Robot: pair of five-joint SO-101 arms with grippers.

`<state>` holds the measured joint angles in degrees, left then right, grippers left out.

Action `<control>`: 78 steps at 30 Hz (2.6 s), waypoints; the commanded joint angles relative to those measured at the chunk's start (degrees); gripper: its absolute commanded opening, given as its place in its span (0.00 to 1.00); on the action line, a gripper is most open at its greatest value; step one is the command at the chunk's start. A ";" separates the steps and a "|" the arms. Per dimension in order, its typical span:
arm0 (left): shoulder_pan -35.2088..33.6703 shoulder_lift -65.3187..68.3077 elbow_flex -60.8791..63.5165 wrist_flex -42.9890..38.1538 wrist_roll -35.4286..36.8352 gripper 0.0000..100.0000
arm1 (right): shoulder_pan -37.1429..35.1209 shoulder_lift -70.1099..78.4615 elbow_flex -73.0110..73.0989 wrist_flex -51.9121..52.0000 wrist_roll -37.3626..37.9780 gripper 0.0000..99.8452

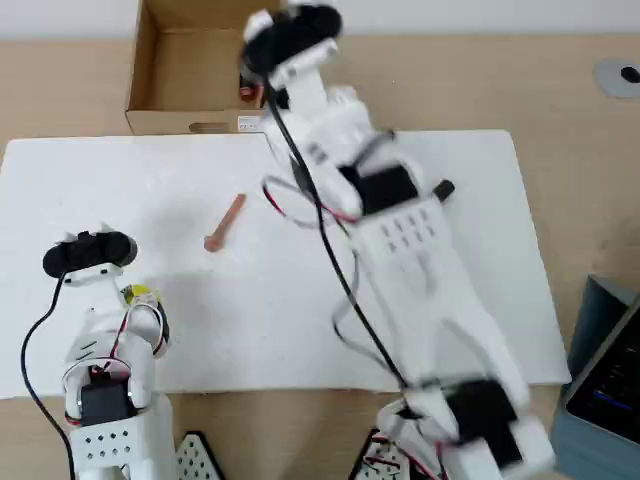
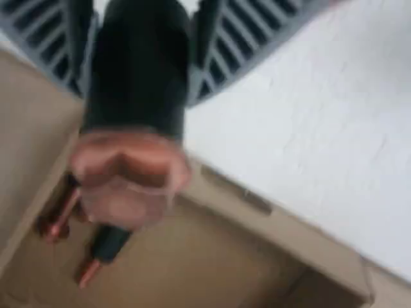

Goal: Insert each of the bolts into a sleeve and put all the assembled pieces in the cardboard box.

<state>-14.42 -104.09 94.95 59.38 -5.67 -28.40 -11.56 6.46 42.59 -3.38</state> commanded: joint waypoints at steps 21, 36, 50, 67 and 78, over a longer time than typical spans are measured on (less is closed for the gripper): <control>-0.18 -0.48 -0.18 -0.18 -0.26 0.00 | 0.84 76.44 -84.18 -1.49 18.02 0.01; -0.18 -0.48 -0.18 -0.18 -0.26 0.00 | 1.10 84.70 -92.62 1.85 21.63 0.10; -0.18 -0.48 -0.18 -0.18 -0.26 0.00 | 2.51 83.65 -98.07 8.62 21.54 0.10; -0.18 -0.48 -0.18 -0.18 -0.26 0.00 | 6.64 71.16 -101.93 29.98 21.27 0.05; -0.53 -0.48 -0.18 -0.09 -0.09 0.00 | 6.81 62.29 -101.93 47.56 21.27 0.05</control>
<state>-14.42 -104.09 94.95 59.38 -5.67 -22.51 57.63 -92.44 86.37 17.80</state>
